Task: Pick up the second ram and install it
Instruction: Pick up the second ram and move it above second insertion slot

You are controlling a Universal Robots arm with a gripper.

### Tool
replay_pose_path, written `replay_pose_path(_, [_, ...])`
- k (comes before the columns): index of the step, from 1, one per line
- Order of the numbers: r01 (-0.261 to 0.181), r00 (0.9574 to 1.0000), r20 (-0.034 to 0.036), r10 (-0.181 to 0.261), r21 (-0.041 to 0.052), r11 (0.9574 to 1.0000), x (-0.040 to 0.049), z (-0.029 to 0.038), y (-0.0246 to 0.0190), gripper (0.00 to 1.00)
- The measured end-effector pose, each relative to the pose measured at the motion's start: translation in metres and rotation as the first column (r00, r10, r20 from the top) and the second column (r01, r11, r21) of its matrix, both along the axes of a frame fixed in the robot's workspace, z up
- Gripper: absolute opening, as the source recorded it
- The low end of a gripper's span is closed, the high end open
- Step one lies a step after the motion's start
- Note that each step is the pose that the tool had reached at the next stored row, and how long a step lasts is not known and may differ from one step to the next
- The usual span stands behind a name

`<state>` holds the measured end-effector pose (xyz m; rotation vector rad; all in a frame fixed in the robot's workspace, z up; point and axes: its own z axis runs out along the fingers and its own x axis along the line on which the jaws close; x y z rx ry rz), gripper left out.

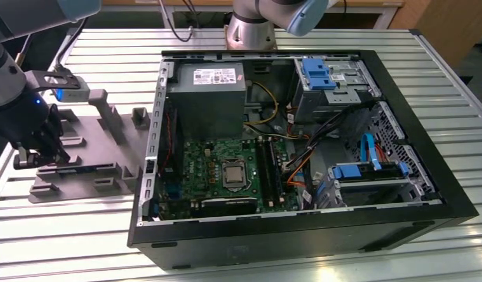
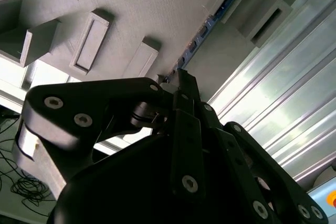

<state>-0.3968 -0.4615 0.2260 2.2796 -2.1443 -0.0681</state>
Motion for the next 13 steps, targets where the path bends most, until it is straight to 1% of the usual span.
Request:
replay_pose_path(6, [-0.012, 0.9999, 0.0036, 0.012, 0.0001, 0.9999, -0.0004, -0.004, -0.0003, 0.11])
replay_pose_path(13, [-0.015, 0.9999, 0.0037, 0.015, 0.0, 0.9999, -0.0005, -0.0055, -0.0004, 0.11])
